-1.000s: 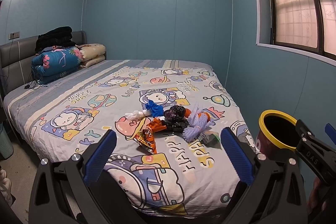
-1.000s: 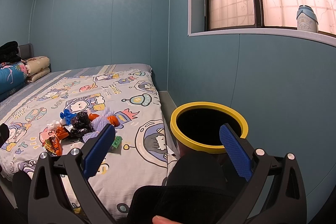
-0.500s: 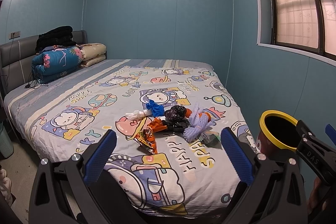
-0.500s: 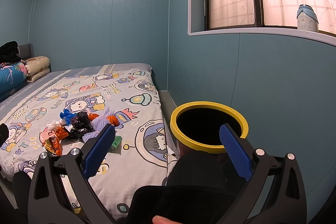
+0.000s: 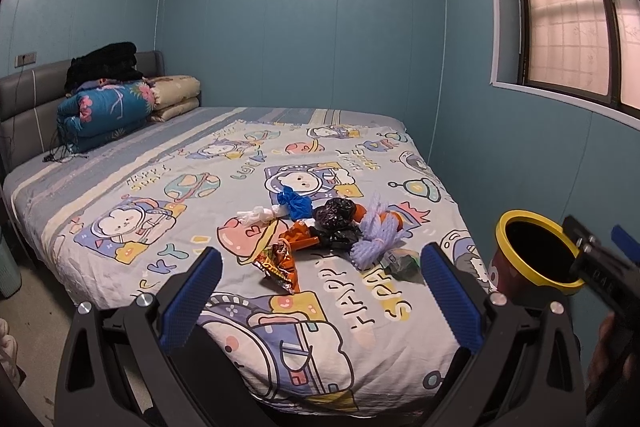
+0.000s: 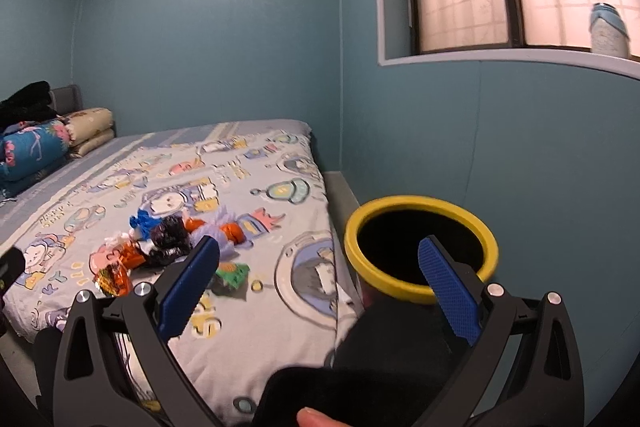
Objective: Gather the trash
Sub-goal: 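Grasp the orange snack wrapper with the left tool while the right tool grasps the green noodle packet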
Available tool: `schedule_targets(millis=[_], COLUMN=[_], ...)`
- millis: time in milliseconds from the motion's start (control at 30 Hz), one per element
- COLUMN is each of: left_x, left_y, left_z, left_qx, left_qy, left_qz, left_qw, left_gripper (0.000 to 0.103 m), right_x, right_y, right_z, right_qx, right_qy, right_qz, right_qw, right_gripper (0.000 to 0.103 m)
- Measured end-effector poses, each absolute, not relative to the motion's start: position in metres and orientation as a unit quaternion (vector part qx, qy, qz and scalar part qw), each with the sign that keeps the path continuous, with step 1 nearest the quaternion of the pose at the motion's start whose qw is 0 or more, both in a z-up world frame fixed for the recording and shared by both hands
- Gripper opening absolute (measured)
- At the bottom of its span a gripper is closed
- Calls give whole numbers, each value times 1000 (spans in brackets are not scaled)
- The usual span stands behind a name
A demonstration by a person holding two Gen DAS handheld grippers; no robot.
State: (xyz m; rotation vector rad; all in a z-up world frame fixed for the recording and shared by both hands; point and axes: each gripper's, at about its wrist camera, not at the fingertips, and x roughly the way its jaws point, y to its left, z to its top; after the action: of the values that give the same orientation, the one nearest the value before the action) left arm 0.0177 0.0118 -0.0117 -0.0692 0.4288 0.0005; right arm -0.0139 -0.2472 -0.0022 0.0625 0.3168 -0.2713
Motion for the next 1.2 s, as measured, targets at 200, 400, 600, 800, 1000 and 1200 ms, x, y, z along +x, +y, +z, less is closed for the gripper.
schedule_targets(millis=[200, 400, 600, 800, 1000, 1200], left_x=[50, 82, 126, 172, 206, 238], left_y=[41, 71, 86, 84, 70, 69], left_z=[-26, -44, -67, -98, -116, -131], left_qx=[-72, -71, -34, 7, 47, 12], left_qy=[241, 262, 310, 366, 391, 420], left_qz=[-1, 29, 42, 7, -5, -27], left_qw=[968, 962, 949, 931, 919, 907], left_gripper=[96, 96, 96, 96, 96, 96], right_x=[40, 104, 152, 185, 202, 225], right_y=[-253, -248, -227, -207, -197, -186], right_z=[-11, -49, -82, -103, -118, -127], right_qx=[15, 14, -11, -45, -59, -64], right_qy=[206, 298, 352, 385, 420, 451], right_qz=[-50, 16, 44, 77, 105, 109], right_qw=[977, 954, 935, 919, 899, 883], right_gripper=[95, 95, 95, 95, 95, 95])
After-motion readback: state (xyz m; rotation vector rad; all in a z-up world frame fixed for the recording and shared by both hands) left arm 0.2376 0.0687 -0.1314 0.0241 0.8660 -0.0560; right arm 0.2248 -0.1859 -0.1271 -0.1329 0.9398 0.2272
